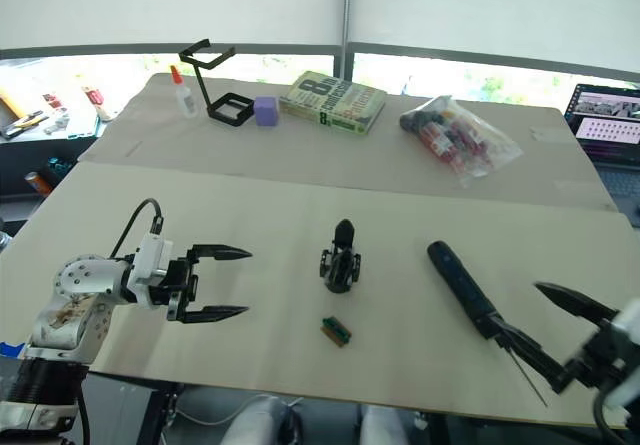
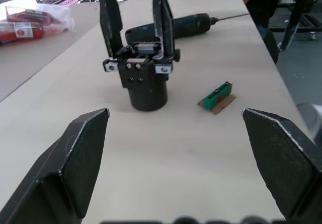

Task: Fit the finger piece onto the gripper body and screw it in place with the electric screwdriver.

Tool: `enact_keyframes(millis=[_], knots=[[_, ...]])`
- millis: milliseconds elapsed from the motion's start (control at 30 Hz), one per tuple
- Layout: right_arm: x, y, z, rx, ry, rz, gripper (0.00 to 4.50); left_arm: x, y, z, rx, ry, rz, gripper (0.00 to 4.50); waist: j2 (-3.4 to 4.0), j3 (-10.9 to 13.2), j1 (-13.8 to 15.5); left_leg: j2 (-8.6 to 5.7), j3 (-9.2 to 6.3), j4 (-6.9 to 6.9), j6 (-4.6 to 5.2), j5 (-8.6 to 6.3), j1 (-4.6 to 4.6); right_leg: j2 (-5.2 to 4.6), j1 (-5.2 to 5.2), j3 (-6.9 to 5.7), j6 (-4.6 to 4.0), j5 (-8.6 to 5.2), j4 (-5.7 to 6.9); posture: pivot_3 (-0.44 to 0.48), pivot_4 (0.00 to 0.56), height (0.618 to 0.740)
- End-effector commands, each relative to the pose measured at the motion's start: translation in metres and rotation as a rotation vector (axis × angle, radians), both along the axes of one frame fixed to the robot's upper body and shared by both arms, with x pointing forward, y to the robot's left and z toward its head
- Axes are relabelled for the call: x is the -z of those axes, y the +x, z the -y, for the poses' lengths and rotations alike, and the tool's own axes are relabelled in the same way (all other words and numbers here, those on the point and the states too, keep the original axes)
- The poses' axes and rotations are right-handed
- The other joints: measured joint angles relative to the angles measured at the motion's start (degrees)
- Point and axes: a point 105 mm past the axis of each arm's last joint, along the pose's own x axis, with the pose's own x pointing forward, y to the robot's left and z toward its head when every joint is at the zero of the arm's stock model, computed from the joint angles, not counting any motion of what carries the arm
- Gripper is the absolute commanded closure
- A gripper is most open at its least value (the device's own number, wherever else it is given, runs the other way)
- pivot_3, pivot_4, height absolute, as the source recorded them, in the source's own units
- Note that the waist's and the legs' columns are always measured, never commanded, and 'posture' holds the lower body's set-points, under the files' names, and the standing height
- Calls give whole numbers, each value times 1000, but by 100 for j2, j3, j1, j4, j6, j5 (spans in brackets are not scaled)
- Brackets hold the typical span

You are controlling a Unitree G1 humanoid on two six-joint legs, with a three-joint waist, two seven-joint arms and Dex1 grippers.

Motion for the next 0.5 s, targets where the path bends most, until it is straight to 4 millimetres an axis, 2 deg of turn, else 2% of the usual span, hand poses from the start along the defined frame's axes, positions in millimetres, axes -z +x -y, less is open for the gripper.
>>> enact_keyframes(millis=[33, 100, 167, 300, 400, 500], knots=[[12, -27, 15, 107, 4, -35, 0, -25, -9, 5, 4, -96, 40, 28, 7, 3, -8, 3, -1, -4, -1, 0, 6, 0, 0, 2, -20, -12, 2, 0, 150, 740], [18, -33, 13, 134, 15, -48, 0, -38, -10, 11, -8, -167, 43, 28, 28, 5, -28, 8, -1, -6, -4, 1, 14, -2, 1, 14, -34, -20, 6, 0, 150, 740], [16, -28, 7, 124, 11, -38, 0, -42, -13, 17, 12, -172, 44, 28, 42, 3, -95, 10, 4, -8, -7, 3, 30, -8, 9, 32, -1, -35, 8, 0, 150, 740], [0, 2, -2, 86, 10, -29, 0, -42, -18, 24, 50, -160, 33, 28, 68, 1, -179, 13, 26, -15, -54, -24, 77, -6, 37, 42, 3, -35, 15, 0, 150, 740], [-2, 28, -5, 96, -44, -143, 0, -44, -19, 28, 73, -156, 34, 28, 72, 0, -172, 6, 31, -15, -26, -6, 74, 5, 28, 41, -1, -34, 18, 0, 150, 740], [5, 44, -7, 103, -119, -321, 0, -47, -19, 32, 83, -159, 37, 28, 67, 2, -116, 4, 31, -18, -18, 10, 57, 14, 7, 38, -51, -9, 15, 0, 150, 740]])
